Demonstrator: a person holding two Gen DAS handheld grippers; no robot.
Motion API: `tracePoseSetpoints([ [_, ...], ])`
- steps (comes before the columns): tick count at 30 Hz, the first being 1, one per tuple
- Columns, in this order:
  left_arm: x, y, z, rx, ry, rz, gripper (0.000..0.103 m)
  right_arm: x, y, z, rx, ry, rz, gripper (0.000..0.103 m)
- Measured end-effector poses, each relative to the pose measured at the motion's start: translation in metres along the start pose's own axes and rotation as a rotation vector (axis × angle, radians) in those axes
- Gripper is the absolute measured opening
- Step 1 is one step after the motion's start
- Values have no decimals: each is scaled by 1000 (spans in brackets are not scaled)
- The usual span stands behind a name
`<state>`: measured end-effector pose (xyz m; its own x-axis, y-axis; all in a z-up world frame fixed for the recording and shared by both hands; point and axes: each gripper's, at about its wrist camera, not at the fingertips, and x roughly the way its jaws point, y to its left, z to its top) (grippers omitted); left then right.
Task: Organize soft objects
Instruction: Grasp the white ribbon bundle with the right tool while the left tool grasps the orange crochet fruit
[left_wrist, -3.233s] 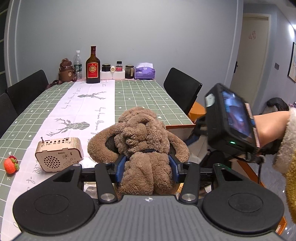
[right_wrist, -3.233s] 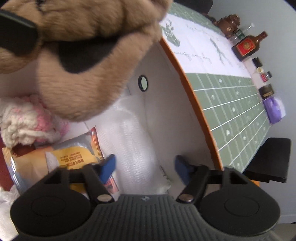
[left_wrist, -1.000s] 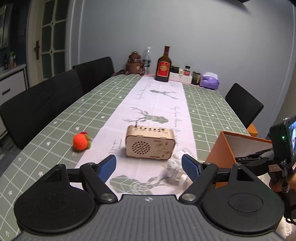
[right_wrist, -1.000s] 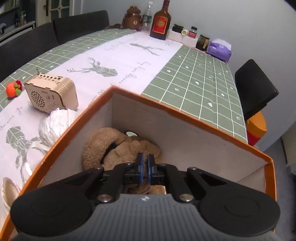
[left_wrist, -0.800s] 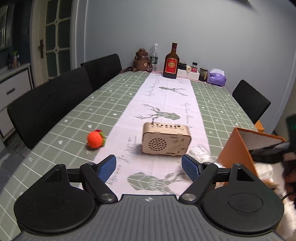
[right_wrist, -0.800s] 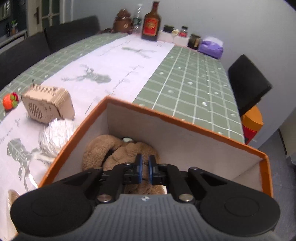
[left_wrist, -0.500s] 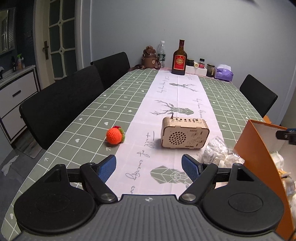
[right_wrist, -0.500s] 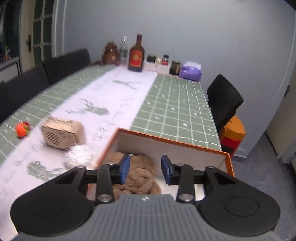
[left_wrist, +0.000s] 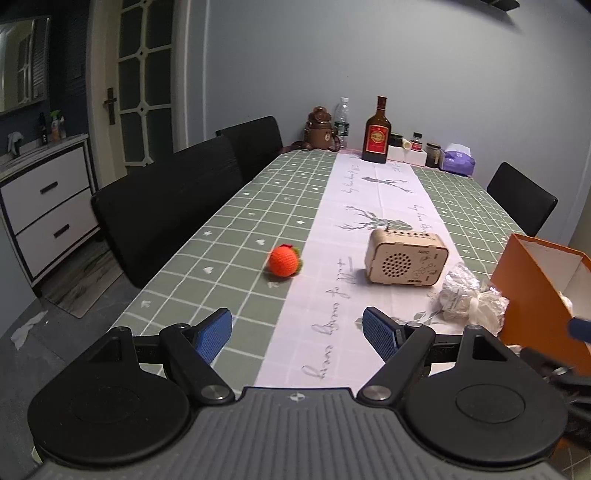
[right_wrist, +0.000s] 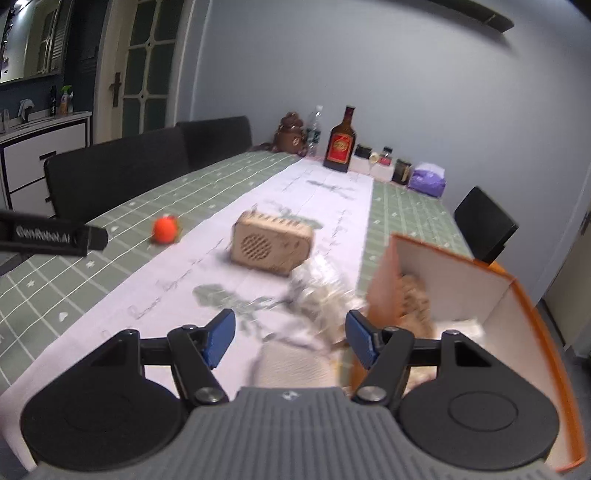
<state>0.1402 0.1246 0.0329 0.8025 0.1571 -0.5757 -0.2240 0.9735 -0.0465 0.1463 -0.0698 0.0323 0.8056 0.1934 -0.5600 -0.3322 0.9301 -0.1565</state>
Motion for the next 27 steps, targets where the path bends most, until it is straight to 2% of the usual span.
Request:
tracePoseSetpoints([
  [5, -4, 29, -9, -16, -18, 53, 94, 22, 29, -6, 46, -15, 59, 66],
  [8, 5, 37, -1, 28, -50, 11, 94, 37, 40, -6, 54, -10, 56, 70],
  [9, 11, 36, 4, 50, -51, -1, 94, 42, 43, -5, 58, 6, 49, 76],
  [11, 20, 35, 12, 70, -81, -21, 94, 52, 51, -2, 50, 25, 41, 78],
  [16, 61, 21, 32, 187, -107, -209, 96, 59, 49, 10, 74, -7, 16, 86],
  [18, 86, 15, 36, 207, -91, -235, 96, 63, 44, 13, 85, -10, -2, 86],
  [21, 129, 10, 38, 216, -49, -235, 96, 76, 34, 18, 87, 9, -55, 86],
  [25, 169, 3, 37, 246, -9, -143, 96, 101, 20, 27, 80, 46, -142, 86],
  [27, 183, 2, 37, 259, 9, -135, 96, 116, 15, 31, 78, 72, -174, 86],
])
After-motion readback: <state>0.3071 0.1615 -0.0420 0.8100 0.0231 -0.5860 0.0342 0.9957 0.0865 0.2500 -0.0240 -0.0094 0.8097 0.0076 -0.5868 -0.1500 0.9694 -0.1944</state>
